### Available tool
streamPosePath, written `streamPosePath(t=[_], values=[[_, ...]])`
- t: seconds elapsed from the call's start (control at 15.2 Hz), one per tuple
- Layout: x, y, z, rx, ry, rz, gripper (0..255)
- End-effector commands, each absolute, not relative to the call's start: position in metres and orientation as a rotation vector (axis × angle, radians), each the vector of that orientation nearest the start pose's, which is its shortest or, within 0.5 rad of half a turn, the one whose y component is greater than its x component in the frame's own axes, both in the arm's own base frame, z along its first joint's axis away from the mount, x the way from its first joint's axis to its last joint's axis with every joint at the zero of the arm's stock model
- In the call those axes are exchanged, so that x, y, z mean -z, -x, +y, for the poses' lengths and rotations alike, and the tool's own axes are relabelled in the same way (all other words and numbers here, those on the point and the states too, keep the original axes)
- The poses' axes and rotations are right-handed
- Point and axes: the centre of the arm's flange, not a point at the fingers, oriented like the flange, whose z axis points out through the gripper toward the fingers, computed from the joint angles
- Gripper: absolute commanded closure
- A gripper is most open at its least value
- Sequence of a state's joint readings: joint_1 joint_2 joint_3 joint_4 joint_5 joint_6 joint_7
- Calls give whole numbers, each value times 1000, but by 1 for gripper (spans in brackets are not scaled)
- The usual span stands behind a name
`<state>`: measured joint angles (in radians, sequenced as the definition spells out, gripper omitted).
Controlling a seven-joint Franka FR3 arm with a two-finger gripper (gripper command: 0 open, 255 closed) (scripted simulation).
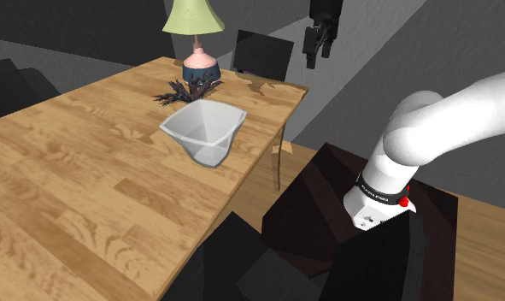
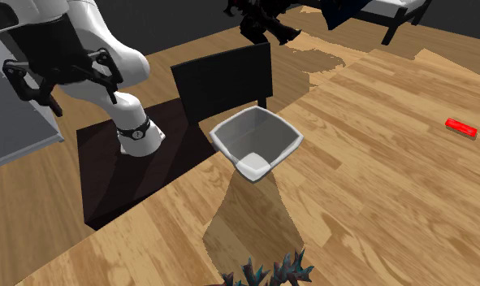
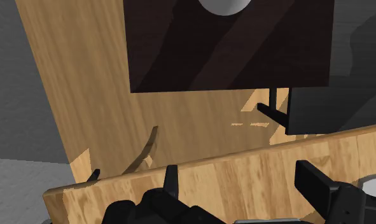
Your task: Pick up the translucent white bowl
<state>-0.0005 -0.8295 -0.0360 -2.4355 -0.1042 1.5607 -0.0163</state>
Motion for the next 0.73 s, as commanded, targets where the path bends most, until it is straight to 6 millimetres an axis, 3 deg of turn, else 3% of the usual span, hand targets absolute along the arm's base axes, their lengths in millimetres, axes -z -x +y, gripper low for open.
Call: streamPosePath(t=[0.0, 0.66], values=[[-565, -292, -25, -76, 3217, 11, 0], [-510, -364, 34, -21, 2997, -101, 0]])
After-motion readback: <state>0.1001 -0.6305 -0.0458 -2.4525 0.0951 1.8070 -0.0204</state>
